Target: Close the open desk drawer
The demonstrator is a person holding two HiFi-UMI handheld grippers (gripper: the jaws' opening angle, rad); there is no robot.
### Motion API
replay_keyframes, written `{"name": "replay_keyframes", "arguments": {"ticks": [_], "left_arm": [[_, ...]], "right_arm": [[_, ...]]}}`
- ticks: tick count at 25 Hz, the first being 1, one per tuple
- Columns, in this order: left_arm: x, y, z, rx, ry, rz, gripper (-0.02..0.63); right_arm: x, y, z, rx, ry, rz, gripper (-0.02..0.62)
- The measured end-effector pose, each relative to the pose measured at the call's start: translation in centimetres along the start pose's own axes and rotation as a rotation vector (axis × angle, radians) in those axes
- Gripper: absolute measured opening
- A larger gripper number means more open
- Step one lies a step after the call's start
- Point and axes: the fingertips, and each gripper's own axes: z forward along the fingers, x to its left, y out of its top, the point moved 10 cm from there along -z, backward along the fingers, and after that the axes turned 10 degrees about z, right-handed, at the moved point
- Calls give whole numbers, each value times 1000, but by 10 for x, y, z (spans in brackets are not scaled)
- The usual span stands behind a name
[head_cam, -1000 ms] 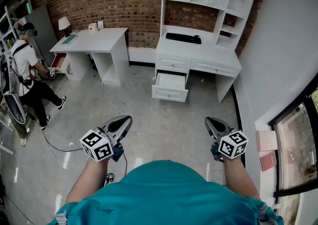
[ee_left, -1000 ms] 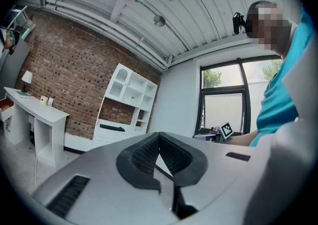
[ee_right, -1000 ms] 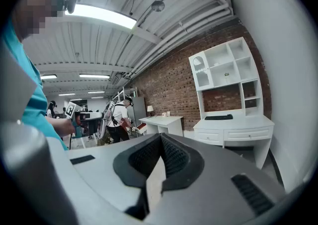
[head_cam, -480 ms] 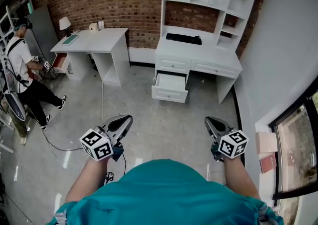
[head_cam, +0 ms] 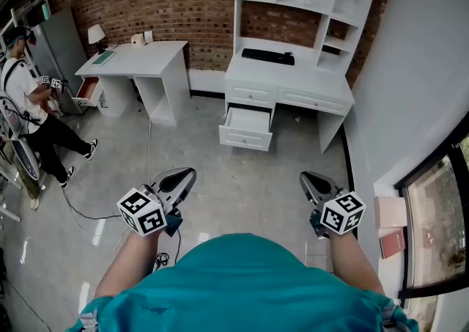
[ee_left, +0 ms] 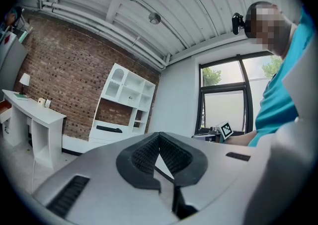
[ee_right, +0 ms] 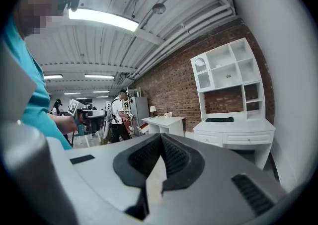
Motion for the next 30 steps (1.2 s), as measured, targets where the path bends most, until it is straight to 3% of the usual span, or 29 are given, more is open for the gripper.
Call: {"name": "replay_keyframes", "arguments": {"ticks": [15,23,30], "left_arm": [[-52,-17,61,28,-31,-20,15],[-25,-25,94,32,-70,-37,15],[47,-36,129,18,-119,-59,15]], "right_arm": [[-55,-10,-48,5,16,10,21],[-74,-7,-27,18,-10,20,21],[-91,8,30,18,-52,10,21]]}}
